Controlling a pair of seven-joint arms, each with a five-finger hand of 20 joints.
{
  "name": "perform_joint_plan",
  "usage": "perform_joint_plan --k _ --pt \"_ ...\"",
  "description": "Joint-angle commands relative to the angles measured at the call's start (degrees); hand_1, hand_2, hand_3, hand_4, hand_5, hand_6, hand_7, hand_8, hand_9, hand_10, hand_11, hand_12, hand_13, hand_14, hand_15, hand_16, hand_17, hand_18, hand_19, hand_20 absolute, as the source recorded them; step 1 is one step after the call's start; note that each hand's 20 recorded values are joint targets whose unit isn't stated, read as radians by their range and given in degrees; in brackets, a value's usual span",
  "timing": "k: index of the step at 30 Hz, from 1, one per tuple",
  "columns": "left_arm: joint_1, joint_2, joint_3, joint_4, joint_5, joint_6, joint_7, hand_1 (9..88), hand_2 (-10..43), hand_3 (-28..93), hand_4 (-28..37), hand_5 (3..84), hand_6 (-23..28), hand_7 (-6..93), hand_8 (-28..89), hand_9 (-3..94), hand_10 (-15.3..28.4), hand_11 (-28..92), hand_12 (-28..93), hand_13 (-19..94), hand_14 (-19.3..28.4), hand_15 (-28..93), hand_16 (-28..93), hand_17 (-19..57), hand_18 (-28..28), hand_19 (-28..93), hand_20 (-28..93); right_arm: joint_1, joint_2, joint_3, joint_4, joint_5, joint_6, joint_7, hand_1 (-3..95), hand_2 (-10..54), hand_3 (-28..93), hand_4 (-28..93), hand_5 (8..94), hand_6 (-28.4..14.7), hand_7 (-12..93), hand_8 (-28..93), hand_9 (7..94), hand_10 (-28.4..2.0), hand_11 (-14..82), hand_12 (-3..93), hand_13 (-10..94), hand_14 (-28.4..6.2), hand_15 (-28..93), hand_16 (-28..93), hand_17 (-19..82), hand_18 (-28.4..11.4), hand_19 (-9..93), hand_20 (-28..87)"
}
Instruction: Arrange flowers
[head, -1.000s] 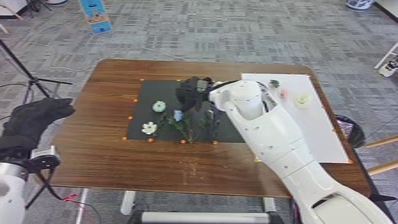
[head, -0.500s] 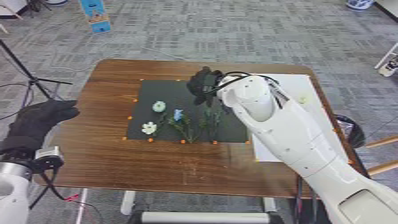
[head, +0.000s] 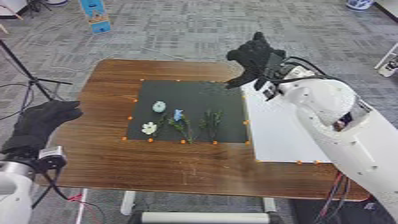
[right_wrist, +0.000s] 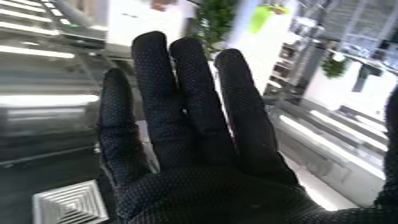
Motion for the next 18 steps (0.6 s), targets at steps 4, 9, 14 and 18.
perform_joint_plan --k 4,9,14,18 --pt "1.5 -1.55 0.32 -0.53 0.28 -0.41 0.38 24.6 8.3 71 -28.2 56.0 3.4 18.0 -6 54.9 13.3 25 20 42 16.5 25 4 6.6 12.3 9 21 -6.31 5.1 3.97 8.72 -6.33 5.11 1.19 16.6 -9.5 65 -24 63.4 -1.7 20 -9 72.3 -15.3 25.8 26.5 62 -16.8 52 36 22 -25.8 65 60" --pt "1.97 -1.83 0.03 -0.68 0.13 -0.24 0.77 24.7 8.2 71 -28.0 55.9 3.3 18.1 -7 54.7 13.2 25 19 42 16.5 26 4 6.6 12.3 9 21 -4.24 1.75 5.68 15.57 -10.63 5.84 1.24 20.7 -9.5 66 -23 66.5 -0.8 22 -9 75.2 -14.9 27.9 26.9 63 -16.6 56 37 23 -26.0 67 62" --pt "1.86 -2.1 0.56 -0.79 0.28 -0.28 0.77 24.9 8.3 71 -27.9 55.8 3.2 18.2 -7 54.6 13.0 25 19 42 16.5 26 4 6.6 12.3 9 21 -3.04 -1.86 8.67 20.24 -14.75 3.92 0.91 21.6 -9.5 66 -23 67.8 -0.3 23 -10 76.9 -14.9 28.6 27.0 64 -16.4 57 37 24 -25.9 67 62" --pt "1.86 -2.26 0.89 -0.87 0.25 -0.01 0.79 25.0 8.3 71 -27.8 55.7 3.2 18.4 -7 54.6 13.0 25 19 42 16.4 26 4 6.6 12.3 9 21 -2.05 -4.55 10.45 23.78 -18.43 1.31 1.45 21.7 -9.5 66 -22 68.7 -0.1 24 -10 77.5 -14.8 28.8 27.1 64 -16.4 57 37 24 -25.9 67 62"
